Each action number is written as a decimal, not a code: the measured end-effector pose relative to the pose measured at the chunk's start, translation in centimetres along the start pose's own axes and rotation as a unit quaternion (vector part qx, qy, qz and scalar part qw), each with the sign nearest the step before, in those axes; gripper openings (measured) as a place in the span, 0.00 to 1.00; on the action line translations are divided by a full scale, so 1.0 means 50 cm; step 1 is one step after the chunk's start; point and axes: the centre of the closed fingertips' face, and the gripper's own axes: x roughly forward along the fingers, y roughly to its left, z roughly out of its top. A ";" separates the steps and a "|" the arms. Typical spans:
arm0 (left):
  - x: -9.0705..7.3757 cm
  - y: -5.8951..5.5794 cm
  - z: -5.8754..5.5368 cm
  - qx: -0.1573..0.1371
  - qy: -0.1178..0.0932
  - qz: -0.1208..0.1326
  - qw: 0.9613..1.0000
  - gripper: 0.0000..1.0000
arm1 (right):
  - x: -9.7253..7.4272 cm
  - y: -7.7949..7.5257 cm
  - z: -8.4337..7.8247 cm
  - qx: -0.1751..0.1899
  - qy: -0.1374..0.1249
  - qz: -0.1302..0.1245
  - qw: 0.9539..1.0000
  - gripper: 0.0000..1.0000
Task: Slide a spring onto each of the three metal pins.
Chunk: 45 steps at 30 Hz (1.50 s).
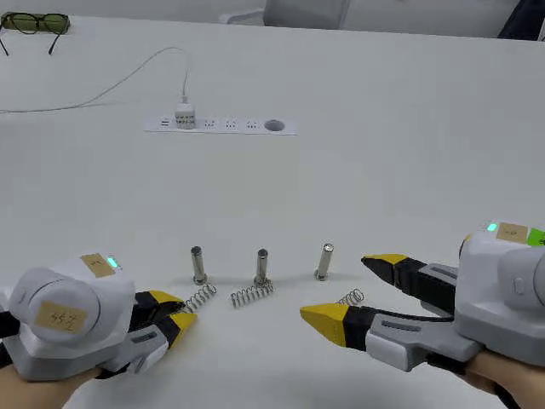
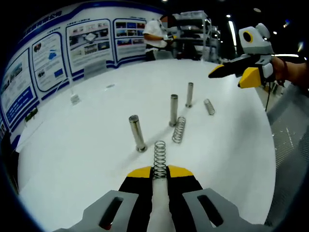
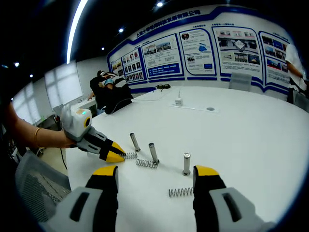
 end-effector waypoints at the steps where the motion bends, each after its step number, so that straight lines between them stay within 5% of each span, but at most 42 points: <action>1: 0.000 0.000 0.000 0.000 0.000 0.000 1.000 0.11 | 0.000 0.000 0.002 0.003 -0.002 0.001 1.000 0.64; 15: -0.017 -0.010 -0.003 -0.007 0.010 0.003 1.000 0.10 | -0.001 0.012 0.022 0.015 -0.015 0.007 1.000 0.64; 23: -0.048 -0.033 0.031 -0.056 -0.035 -0.008 0.998 0.10 | 0.003 0.037 0.040 0.050 -0.028 0.034 0.998 0.61; 34: -0.095 -0.068 0.079 -0.062 -0.083 -0.013 0.994 0.10 | 0.026 0.096 0.056 0.078 -0.031 0.086 0.993 0.54; 38: -0.110 -0.081 0.105 -0.074 -0.119 -0.021 0.990 0.10 | 0.036 0.119 0.063 0.091 -0.034 0.106 0.990 0.50; 45: -0.128 -0.097 0.131 -0.073 -0.148 -0.028 0.986 0.10 | 0.047 0.146 0.073 0.125 -0.040 0.130 0.983 0.43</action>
